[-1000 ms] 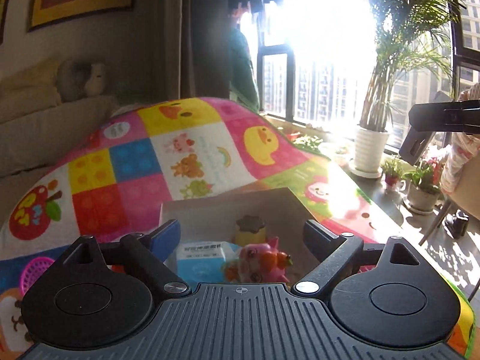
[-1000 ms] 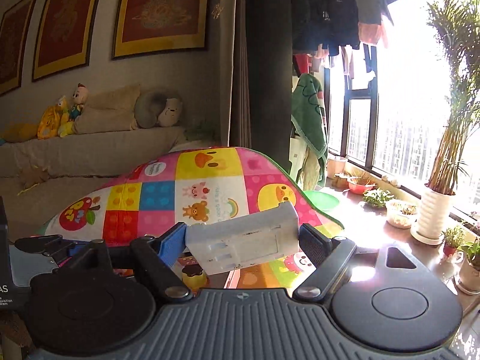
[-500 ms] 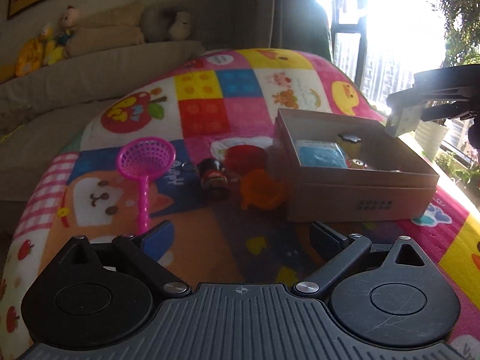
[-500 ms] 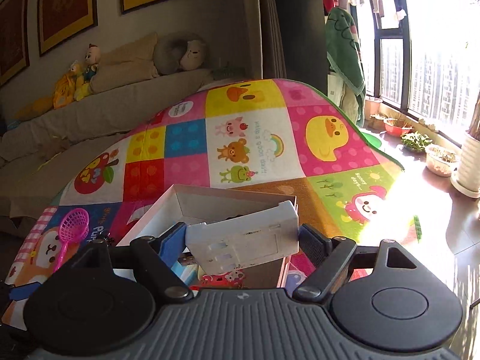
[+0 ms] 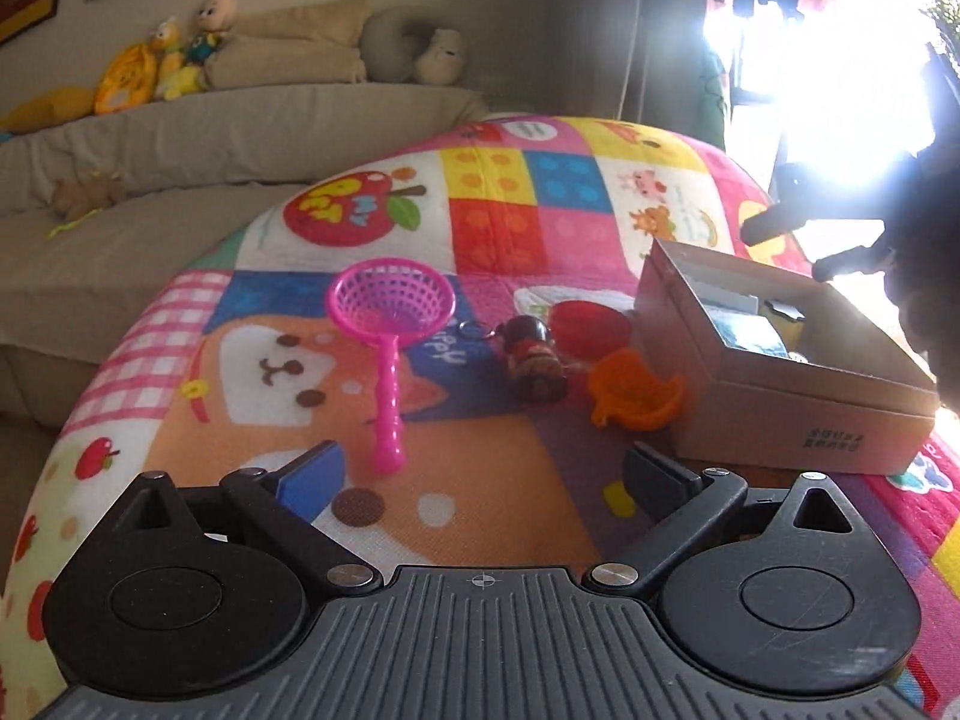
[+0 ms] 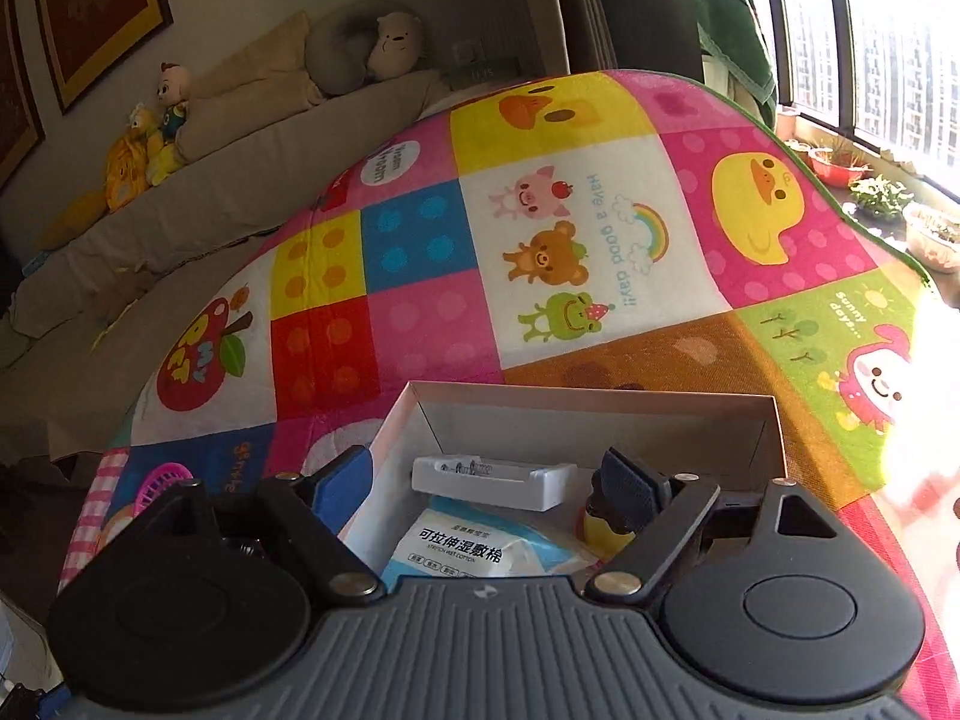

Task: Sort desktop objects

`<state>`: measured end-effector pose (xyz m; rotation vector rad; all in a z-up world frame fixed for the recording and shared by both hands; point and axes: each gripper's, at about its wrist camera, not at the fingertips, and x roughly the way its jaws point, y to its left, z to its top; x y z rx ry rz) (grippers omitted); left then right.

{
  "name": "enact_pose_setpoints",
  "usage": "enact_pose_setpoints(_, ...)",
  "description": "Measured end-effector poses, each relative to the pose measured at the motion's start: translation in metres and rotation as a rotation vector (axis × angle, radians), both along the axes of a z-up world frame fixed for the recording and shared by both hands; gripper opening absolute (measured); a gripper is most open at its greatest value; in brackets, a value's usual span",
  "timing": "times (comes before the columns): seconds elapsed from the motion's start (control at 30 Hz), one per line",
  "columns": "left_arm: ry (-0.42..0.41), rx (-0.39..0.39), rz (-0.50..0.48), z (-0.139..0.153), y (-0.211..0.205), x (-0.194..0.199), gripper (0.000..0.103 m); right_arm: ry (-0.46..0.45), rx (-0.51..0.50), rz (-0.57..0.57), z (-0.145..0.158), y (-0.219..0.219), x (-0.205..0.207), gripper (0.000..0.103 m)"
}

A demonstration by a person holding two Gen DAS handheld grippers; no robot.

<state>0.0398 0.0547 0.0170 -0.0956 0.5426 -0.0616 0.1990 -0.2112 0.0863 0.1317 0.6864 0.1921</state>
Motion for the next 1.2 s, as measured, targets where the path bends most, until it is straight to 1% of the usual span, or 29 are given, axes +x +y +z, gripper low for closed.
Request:
enact_pose_setpoints(0.03, 0.01, -0.026, 0.01, -0.001, 0.004, 0.002, 0.101, -0.019, -0.038, 0.006, 0.001, 0.003, -0.01, 0.084)
enact_pose_setpoints(0.1, -0.003, -0.055, 0.035, 0.0, 0.01, 0.0, 0.101, -0.072, -0.13, 0.037, 0.004, 0.014, -0.031, 0.083)
enact_pose_setpoints(0.17, -0.023, -0.076, 0.086, 0.001, 0.018, -0.003, 0.101, -0.178, -0.277, 0.104, 0.006, 0.036, -0.065, 0.075)
enact_pose_setpoints(0.2, -0.033, -0.079, 0.12, 0.001, 0.022, -0.004, 0.102, -0.228, -0.35, 0.145, 0.005, 0.049, -0.081, 0.065)
enact_pose_setpoints(0.23, -0.041, -0.078, 0.151, 0.002, 0.026, -0.004, 0.102, -0.273, -0.412, 0.185, 0.002, 0.063, -0.098, 0.052)
enact_pose_setpoints(0.27, -0.048, -0.075, 0.188, 0.002, 0.03, -0.004, 0.102, -0.305, -0.457, 0.23, -0.002, 0.076, -0.113, 0.048)
enact_pose_setpoints(0.33, -0.058, -0.085, 0.239, 0.004, 0.039, -0.005, 0.102, -0.325, -0.499, 0.327, -0.012, 0.099, -0.136, 0.04)
enact_pose_setpoints(0.37, -0.06, -0.091, 0.255, 0.004, 0.042, -0.005, 0.102, -0.321, -0.53, 0.38, -0.021, 0.113, -0.145, 0.039)
enact_pose_setpoints(0.4, -0.06, -0.097, 0.272, 0.004, 0.046, -0.006, 0.102, -0.327, -0.589, 0.431, -0.033, 0.129, -0.154, 0.034)
enact_pose_setpoints(0.43, -0.058, -0.102, 0.286, 0.004, 0.049, -0.006, 0.102, -0.34, -0.644, 0.456, -0.044, 0.141, -0.158, 0.032)
enact_pose_setpoints(0.5, -0.051, -0.115, 0.3, 0.004, 0.054, -0.005, 0.102, -0.368, -0.761, 0.492, -0.067, 0.163, -0.162, 0.028)
enact_pose_setpoints(0.57, -0.046, -0.125, 0.296, 0.003, 0.055, -0.005, 0.102, -0.388, -0.858, 0.509, -0.082, 0.178, -0.16, 0.027)
enact_pose_setpoints(0.63, -0.041, -0.131, 0.287, 0.002, 0.056, -0.005, 0.102, -0.397, -0.928, 0.516, -0.091, 0.188, -0.153, 0.026)
enact_pose_setpoints(0.73, -0.036, -0.144, 0.283, 0.001, 0.057, -0.004, 0.102, -0.364, -0.997, 0.542, -0.102, 0.196, -0.143, 0.026)
enact_pose_setpoints(0.77, -0.033, -0.15, 0.284, 0.001, 0.058, -0.004, 0.102, -0.364, -1.014, 0.551, -0.106, 0.197, -0.142, 0.024)
enact_pose_setpoints(0.83, -0.027, -0.165, 0.287, 0.0, 0.06, -0.004, 0.102, -0.358, -1.025, 0.559, -0.107, 0.198, -0.143, 0.009)
enact_pose_setpoints(0.9, -0.022, -0.176, 0.289, -0.001, 0.061, -0.003, 0.102, -0.356, -0.979, 0.559, -0.1, 0.194, -0.149, 0.005)
enact_pose_setpoints(0.97, -0.018, -0.181, 0.29, -0.002, 0.062, -0.003, 0.102, -0.34, -0.913, 0.573, -0.089, 0.188, -0.159, 0.005)
enact_pose_setpoints(1.07, -0.02, -0.176, 0.288, -0.002, 0.061, -0.003, 0.102, -0.288, -0.815, 0.588, -0.072, 0.173, -0.174, 0.004)
enact_pose_setpoints(1.2, -0.019, -0.172, 0.284, -0.002, 0.06, -0.003, 0.102, -0.25, -0.761, 0.573, -0.059, 0.145, -0.197, 0.003)
